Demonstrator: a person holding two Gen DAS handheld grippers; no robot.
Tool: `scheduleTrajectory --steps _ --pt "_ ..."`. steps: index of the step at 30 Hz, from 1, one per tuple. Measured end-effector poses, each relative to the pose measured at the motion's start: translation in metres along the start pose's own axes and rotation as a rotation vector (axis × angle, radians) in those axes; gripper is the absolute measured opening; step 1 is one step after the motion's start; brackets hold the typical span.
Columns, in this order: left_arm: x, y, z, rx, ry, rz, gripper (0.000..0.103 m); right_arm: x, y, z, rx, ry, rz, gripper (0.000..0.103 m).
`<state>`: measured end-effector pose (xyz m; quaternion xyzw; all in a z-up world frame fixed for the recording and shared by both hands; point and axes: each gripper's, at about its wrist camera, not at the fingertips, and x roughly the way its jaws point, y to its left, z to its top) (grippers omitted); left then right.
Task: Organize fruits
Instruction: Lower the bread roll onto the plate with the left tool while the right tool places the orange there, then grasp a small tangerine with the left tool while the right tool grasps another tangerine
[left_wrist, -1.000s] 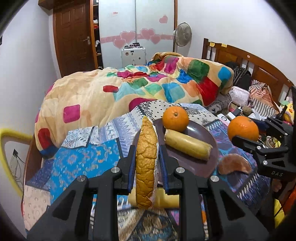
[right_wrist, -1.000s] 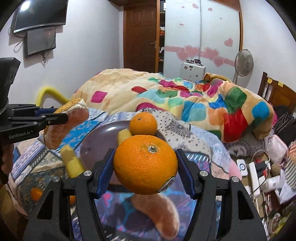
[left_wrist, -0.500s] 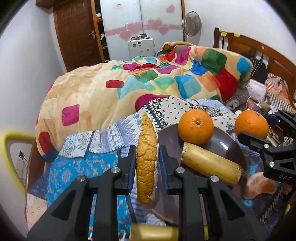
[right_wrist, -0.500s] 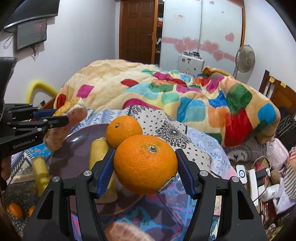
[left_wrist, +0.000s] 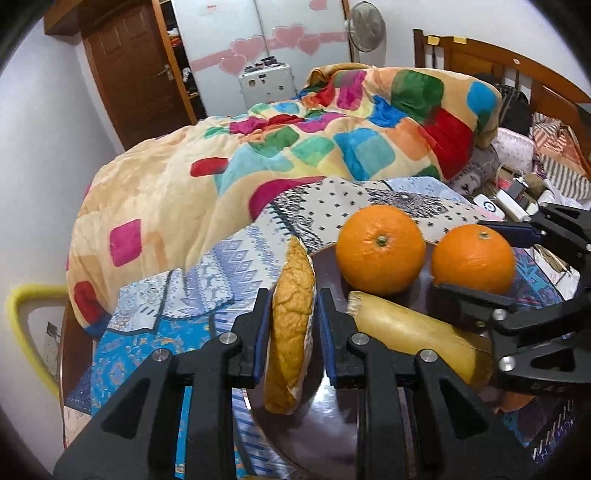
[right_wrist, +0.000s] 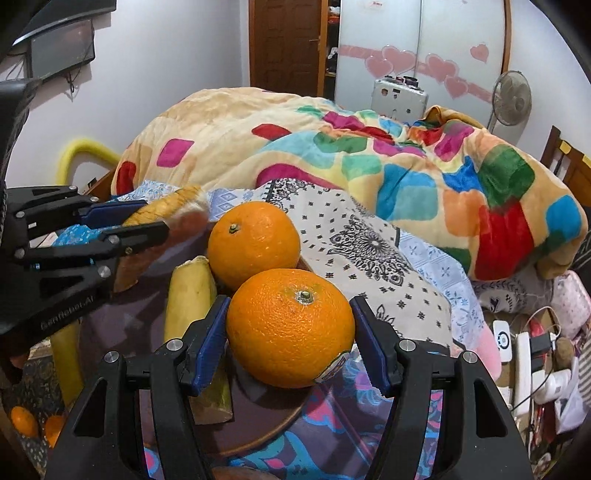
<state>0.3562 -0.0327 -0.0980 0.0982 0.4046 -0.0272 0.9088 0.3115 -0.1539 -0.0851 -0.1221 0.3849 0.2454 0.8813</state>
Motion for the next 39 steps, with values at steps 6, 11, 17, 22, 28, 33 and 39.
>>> scheduleTrajectory --steps 6,11,17,22,28,33,39 --pt "-0.001 -0.007 -0.002 0.013 0.012 -0.031 0.033 0.007 0.001 -0.001 0.001 0.029 0.003 0.063" --pt "-0.014 -0.008 -0.003 0.015 -0.017 -0.061 0.051 0.005 0.001 -0.001 -0.002 0.029 0.004 0.063" --pt "-0.033 -0.002 -0.005 -0.01 -0.042 -0.067 0.053 -0.007 0.002 0.0 0.009 -0.003 0.01 0.066" --pt "-0.052 0.006 -0.01 -0.053 -0.056 -0.082 0.054 -0.034 0.006 0.002 0.0 -0.058 -0.009 0.071" --pt "-0.08 0.012 -0.02 -0.089 -0.078 -0.082 0.054 -0.07 0.011 -0.006 0.003 -0.101 -0.019 0.071" --pt "-0.112 0.015 -0.035 -0.105 -0.102 -0.074 0.054 -0.104 0.02 -0.015 0.001 -0.147 -0.023 0.071" --pt "-0.146 0.017 -0.059 -0.134 -0.116 -0.07 0.054 -0.139 0.039 -0.03 -0.006 -0.192 -0.028 0.071"
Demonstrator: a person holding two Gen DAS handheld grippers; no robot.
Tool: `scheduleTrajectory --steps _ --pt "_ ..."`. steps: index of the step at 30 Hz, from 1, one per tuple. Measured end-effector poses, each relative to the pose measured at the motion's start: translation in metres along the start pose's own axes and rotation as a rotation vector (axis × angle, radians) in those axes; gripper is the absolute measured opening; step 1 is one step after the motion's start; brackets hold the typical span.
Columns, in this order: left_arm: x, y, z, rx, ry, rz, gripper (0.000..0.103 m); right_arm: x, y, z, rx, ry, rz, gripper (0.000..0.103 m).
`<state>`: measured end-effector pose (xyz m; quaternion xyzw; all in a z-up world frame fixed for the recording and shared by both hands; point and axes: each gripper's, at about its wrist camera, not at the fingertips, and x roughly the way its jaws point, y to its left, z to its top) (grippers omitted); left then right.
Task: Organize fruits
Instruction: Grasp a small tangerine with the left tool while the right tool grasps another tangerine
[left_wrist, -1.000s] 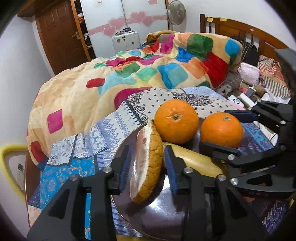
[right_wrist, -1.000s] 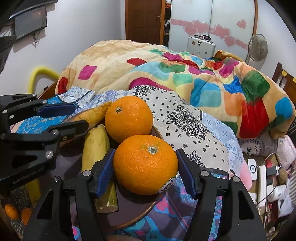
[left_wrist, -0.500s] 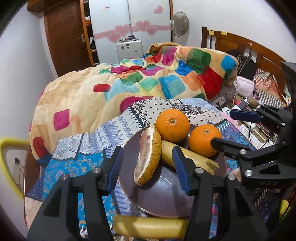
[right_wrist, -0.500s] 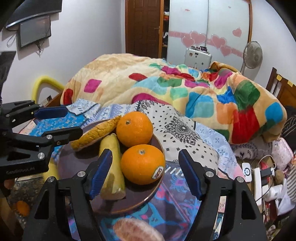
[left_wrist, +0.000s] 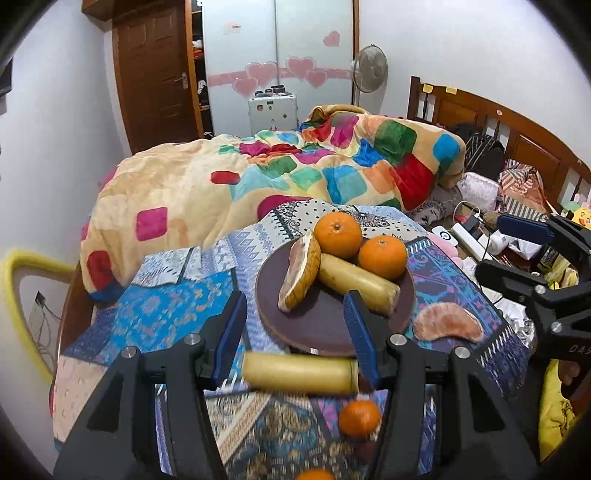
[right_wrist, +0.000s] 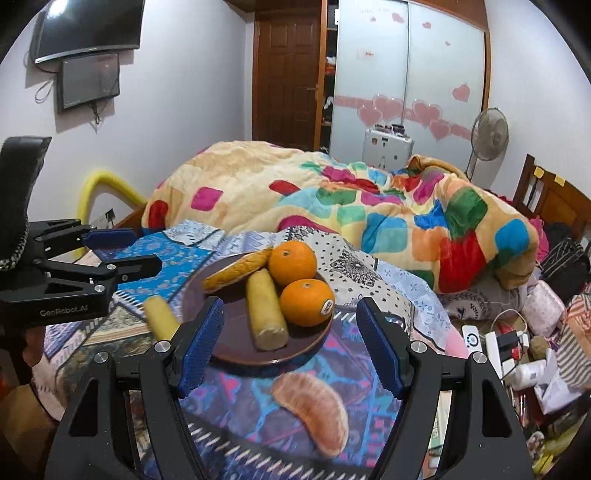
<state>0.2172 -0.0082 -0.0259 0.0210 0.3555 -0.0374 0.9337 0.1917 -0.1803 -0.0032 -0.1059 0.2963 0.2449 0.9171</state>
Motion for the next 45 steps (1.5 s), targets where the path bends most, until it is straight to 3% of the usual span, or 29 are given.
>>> scheduleTrajectory --steps 12,23,30,35,45 --pt "-0.037 0.002 -0.06 -0.039 0.046 -0.009 0.055 -0.041 0.032 -0.033 -0.007 -0.03 0.009 0.071" --pt "-0.012 -0.004 -0.119 -0.083 0.163 -0.046 0.056 -0.018 0.053 -0.08 0.011 0.041 0.044 0.071" --pt "-0.004 -0.006 -0.141 -0.093 0.183 -0.064 0.055 -0.006 0.055 -0.098 0.027 0.08 0.061 0.071" --pt "-0.004 -0.005 -0.15 -0.083 0.176 -0.067 0.034 -0.001 0.057 -0.101 0.038 0.089 0.077 0.071" --pt "-0.015 0.01 -0.153 -0.091 0.128 -0.057 0.033 0.023 0.078 -0.092 0.018 0.103 0.118 0.071"
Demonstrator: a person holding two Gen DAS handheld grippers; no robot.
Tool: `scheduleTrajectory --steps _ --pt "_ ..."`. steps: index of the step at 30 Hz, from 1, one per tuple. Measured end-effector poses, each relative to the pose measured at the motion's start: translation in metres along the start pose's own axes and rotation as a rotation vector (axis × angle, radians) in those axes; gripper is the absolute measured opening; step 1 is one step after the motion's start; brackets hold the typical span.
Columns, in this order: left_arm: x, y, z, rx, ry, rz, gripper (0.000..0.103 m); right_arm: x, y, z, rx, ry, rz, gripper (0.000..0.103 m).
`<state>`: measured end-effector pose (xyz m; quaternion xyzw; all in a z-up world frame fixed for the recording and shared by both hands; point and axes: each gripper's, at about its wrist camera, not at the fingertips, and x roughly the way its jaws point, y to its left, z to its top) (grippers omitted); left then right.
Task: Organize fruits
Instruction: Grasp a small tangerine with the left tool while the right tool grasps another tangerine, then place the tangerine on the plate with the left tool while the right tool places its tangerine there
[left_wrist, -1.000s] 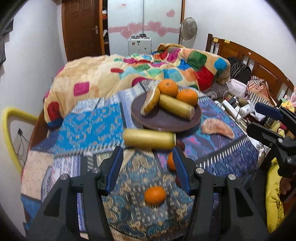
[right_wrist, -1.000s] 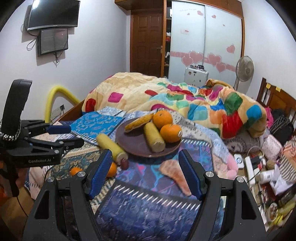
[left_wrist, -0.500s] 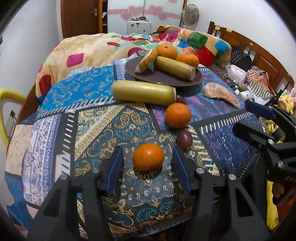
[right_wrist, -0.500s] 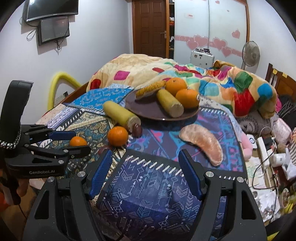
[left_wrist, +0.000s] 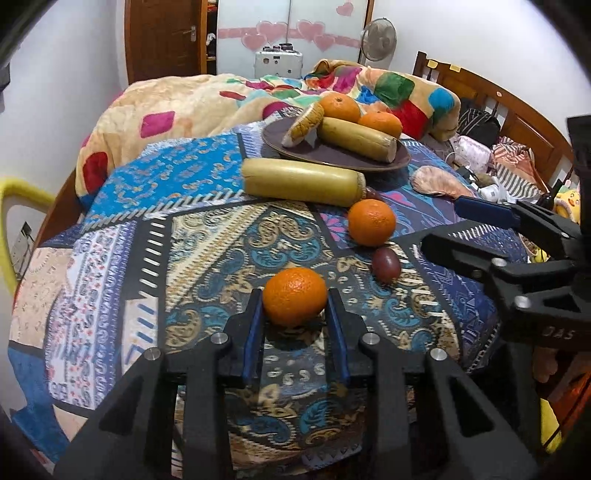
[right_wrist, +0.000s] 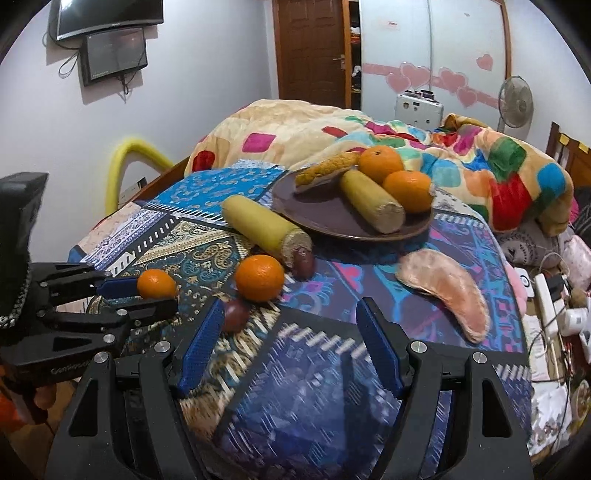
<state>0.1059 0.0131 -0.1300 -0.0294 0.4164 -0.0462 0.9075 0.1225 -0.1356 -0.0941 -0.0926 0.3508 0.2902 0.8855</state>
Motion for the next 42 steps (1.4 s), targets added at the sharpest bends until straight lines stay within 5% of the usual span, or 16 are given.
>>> scheduleTrajectory --steps 6,15,42 --pt "-0.008 0.012 -0.001 0.011 -0.029 0.027 0.033 0.021 0.012 0.008 -0.001 0.02 0.026 0.067" --pt "-0.009 0.022 0.0 -0.001 -0.04 0.026 0.033 0.045 0.015 0.011 0.013 0.072 0.037 0.035" --pt "-0.011 -0.001 0.076 0.065 -0.149 0.028 0.033 -0.019 -0.036 0.056 0.053 -0.137 -0.043 0.034"
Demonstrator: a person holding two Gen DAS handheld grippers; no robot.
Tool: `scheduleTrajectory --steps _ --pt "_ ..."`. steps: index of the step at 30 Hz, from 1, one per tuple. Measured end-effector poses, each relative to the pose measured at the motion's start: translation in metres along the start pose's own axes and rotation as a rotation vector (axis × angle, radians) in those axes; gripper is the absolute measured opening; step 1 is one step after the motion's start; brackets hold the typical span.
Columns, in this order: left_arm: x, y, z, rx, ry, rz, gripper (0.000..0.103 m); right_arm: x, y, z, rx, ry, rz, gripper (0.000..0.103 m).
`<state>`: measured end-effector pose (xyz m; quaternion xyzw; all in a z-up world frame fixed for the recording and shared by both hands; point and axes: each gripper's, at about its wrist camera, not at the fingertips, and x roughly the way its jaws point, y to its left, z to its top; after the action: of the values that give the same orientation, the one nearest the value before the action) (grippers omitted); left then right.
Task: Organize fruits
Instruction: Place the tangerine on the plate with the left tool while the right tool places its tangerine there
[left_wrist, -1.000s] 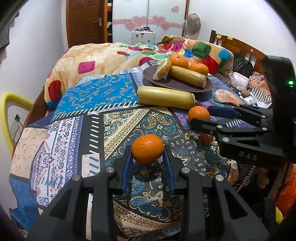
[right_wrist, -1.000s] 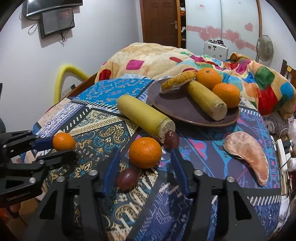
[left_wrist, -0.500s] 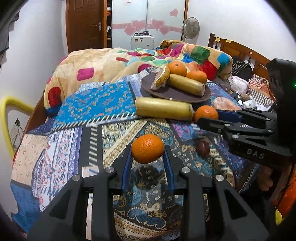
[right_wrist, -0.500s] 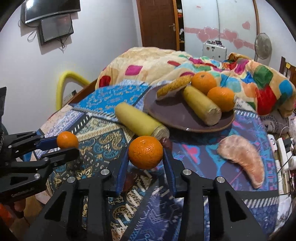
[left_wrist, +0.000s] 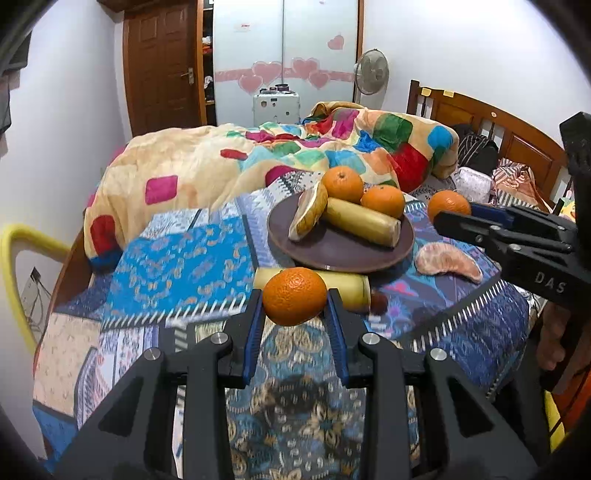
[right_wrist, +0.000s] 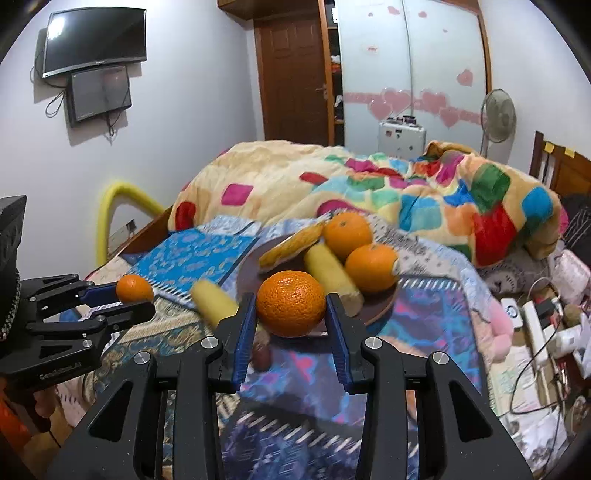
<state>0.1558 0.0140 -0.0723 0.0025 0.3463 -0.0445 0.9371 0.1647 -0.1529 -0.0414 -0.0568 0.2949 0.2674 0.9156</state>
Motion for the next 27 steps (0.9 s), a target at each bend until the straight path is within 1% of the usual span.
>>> scheduleTrajectory --steps 4,9,14,18,27 --pt "0.012 -0.002 0.012 0.015 -0.003 -0.001 0.033 0.002 -0.007 0.006 -0.006 -0.015 -0.019 0.034" --pt "0.035 -0.004 0.027 0.024 0.004 -0.003 0.033 0.017 -0.014 0.011 -0.018 -0.006 -0.031 0.034" --pt "0.058 -0.005 0.039 0.024 0.015 -0.018 0.033 0.037 -0.016 0.012 -0.037 0.019 -0.032 0.034" --pt "0.075 -0.005 0.047 0.022 0.029 -0.016 0.033 0.052 -0.015 0.012 -0.054 0.044 -0.024 0.034" --pt "0.105 -0.006 0.052 0.042 0.087 -0.018 0.033 0.075 -0.015 0.008 -0.095 0.105 -0.012 0.035"
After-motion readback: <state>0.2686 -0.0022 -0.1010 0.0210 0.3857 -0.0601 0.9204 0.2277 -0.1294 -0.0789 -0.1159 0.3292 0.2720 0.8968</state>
